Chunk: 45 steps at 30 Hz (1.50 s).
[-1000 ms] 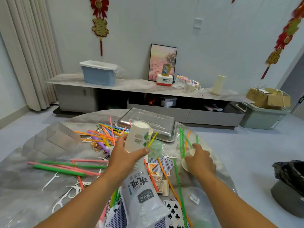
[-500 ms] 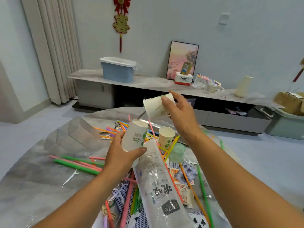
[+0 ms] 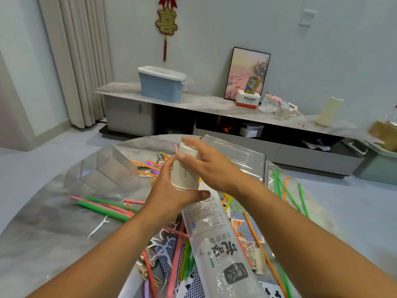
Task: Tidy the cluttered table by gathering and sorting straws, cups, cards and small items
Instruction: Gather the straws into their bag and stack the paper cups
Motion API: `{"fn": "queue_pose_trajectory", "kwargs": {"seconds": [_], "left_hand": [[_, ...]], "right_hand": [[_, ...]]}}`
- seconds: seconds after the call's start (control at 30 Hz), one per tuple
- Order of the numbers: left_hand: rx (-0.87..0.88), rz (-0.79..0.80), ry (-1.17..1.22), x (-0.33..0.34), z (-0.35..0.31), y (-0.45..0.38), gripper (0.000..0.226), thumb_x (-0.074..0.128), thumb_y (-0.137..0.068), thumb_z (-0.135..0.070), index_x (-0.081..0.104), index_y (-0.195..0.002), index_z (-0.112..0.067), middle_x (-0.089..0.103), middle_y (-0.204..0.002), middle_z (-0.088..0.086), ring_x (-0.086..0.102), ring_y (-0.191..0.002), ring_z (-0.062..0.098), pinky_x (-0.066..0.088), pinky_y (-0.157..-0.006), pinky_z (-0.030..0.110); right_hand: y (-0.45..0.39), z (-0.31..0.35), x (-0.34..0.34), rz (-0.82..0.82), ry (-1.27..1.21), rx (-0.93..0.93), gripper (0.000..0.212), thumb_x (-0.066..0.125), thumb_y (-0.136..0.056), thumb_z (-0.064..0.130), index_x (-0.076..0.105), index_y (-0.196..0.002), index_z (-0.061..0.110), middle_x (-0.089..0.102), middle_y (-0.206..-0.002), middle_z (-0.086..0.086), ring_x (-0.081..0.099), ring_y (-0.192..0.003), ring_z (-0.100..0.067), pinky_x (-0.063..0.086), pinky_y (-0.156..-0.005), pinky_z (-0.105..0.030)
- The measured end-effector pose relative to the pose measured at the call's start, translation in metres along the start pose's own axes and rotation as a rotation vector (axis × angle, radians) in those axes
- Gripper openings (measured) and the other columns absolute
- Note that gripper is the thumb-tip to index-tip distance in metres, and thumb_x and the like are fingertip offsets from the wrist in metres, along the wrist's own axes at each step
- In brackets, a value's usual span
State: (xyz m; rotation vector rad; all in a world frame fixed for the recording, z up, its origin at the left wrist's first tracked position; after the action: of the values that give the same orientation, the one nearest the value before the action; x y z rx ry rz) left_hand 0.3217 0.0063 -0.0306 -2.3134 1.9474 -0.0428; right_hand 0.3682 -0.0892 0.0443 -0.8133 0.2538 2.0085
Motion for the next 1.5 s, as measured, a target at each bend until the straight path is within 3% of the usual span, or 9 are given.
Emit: {"fn": "queue_pose_trajectory", "kwargs": {"seconds": [0.07,0.13,0.27,0.43,0.53,0.67,0.9,1.17,1.5], "left_hand": [[-0.001,-0.035,0.011,-0.006,0.001,-0.001,0.071,0.094,-0.063,-0.045,0.050,-0.118,-0.054,0.067,-0.103,-0.027,0.066,-0.089,-0.006,0.055,-0.075,0.028],[-0.019,-0.088,0.043,-0.016,0.004,-0.001,0.062,0.091,-0.064,-0.049,0.054,-0.114,-0.051,0.069,-0.101,-0.024,0.068,-0.086,-0.004,0.055,-0.072,0.028],[-0.045,-0.172,0.090,-0.036,0.013,-0.004,0.063,0.090,-0.065,-0.046,0.053,-0.117,-0.040,0.068,-0.110,-0.013,0.069,-0.096,0.007,0.055,-0.073,0.027],[-0.016,-0.193,0.045,-0.048,0.013,-0.006,0.057,0.090,-0.067,-0.046,0.051,-0.108,-0.046,0.066,-0.108,-0.017,0.066,-0.096,0.003,0.052,-0.071,0.022],[-0.008,-0.178,0.007,-0.048,0.013,-0.003,0.063,0.091,-0.065,-0.046,0.050,-0.113,-0.047,0.064,-0.109,-0.019,0.063,-0.097,0.001,0.050,-0.070,0.018],[-0.002,-0.174,0.013,-0.045,0.007,0.006,0.067,0.091,-0.066,-0.044,0.049,-0.118,-0.046,0.064,-0.108,-0.020,0.062,-0.095,0.000,0.050,-0.068,0.016],[0.027,-0.033,-0.073,-0.025,-0.019,0.042,0.064,0.093,-0.067,-0.035,0.050,-0.110,-0.056,0.063,-0.101,-0.029,0.061,-0.089,-0.012,0.055,-0.063,0.015],[0.028,-0.009,-0.056,-0.008,-0.036,0.098,0.069,0.096,-0.064,-0.024,0.057,-0.119,-0.036,0.070,-0.100,-0.014,0.067,-0.084,-0.003,0.052,-0.062,0.015],[0.024,-0.042,-0.075,-0.022,-0.048,0.149,0.070,0.096,-0.062,-0.033,0.053,-0.117,-0.042,0.066,-0.105,-0.016,0.064,-0.088,-0.003,0.053,-0.069,0.022]], "right_hand": [[-0.007,-0.005,-0.001,0.023,-0.089,-0.010,0.050,0.042,-0.096,0.069,0.051,-0.140,0.047,0.054,-0.138,0.031,0.052,-0.127,0.005,0.042,-0.104,-0.016],[-0.018,-0.037,-0.027,-0.139,-0.010,0.093,0.057,0.040,-0.100,0.064,0.043,-0.150,0.038,0.048,-0.150,0.019,0.045,-0.138,-0.007,0.037,-0.113,-0.029],[-0.015,-0.116,-0.068,-0.226,0.812,0.491,0.044,0.061,-0.095,0.045,0.061,-0.133,0.022,0.062,-0.132,-0.005,0.054,-0.121,-0.031,0.042,-0.099,-0.042],[-0.012,-0.133,-0.057,-0.208,1.107,0.381,0.028,0.052,-0.102,0.040,0.073,-0.100,0.021,0.061,-0.102,-0.003,0.052,-0.105,-0.027,0.033,-0.081,-0.038],[-0.003,-0.112,-0.085,-0.400,0.760,0.369,0.034,0.048,-0.104,0.039,0.072,-0.087,0.022,0.063,-0.090,-0.005,0.057,-0.097,-0.031,0.038,-0.075,-0.037],[0.032,-0.125,-0.109,-0.697,-0.324,0.545,0.019,0.052,-0.101,0.020,0.063,-0.087,0.013,0.056,-0.076,-0.005,0.049,-0.063,-0.018,0.038,-0.047,-0.025],[0.094,-0.108,-0.032,-0.548,-1.690,0.799,0.028,0.038,-0.104,0.000,0.056,-0.085,0.009,0.064,-0.070,-0.004,0.026,-0.056,-0.005,0.019,-0.039,-0.015],[0.130,-0.005,0.021,-0.175,-1.365,0.712,0.026,0.042,-0.096,-0.003,0.057,-0.086,0.016,0.050,-0.070,0.002,0.033,-0.054,-0.006,0.016,-0.051,-0.018],[0.176,0.032,0.007,-0.375,-0.815,0.698,0.015,0.050,-0.095,0.015,0.064,-0.090,0.015,0.061,-0.074,-0.001,0.053,-0.064,-0.015,0.033,-0.052,-0.023]]}}
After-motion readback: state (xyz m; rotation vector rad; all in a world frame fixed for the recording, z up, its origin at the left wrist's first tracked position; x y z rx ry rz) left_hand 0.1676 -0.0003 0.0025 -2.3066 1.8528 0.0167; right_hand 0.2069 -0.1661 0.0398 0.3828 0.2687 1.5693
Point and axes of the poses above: each hand's wrist, its own y-axis away from the middle knuckle, its own x-axis out of the palm, z = x × y, the point moved 10 cm from there along -y, towards the middle knuckle
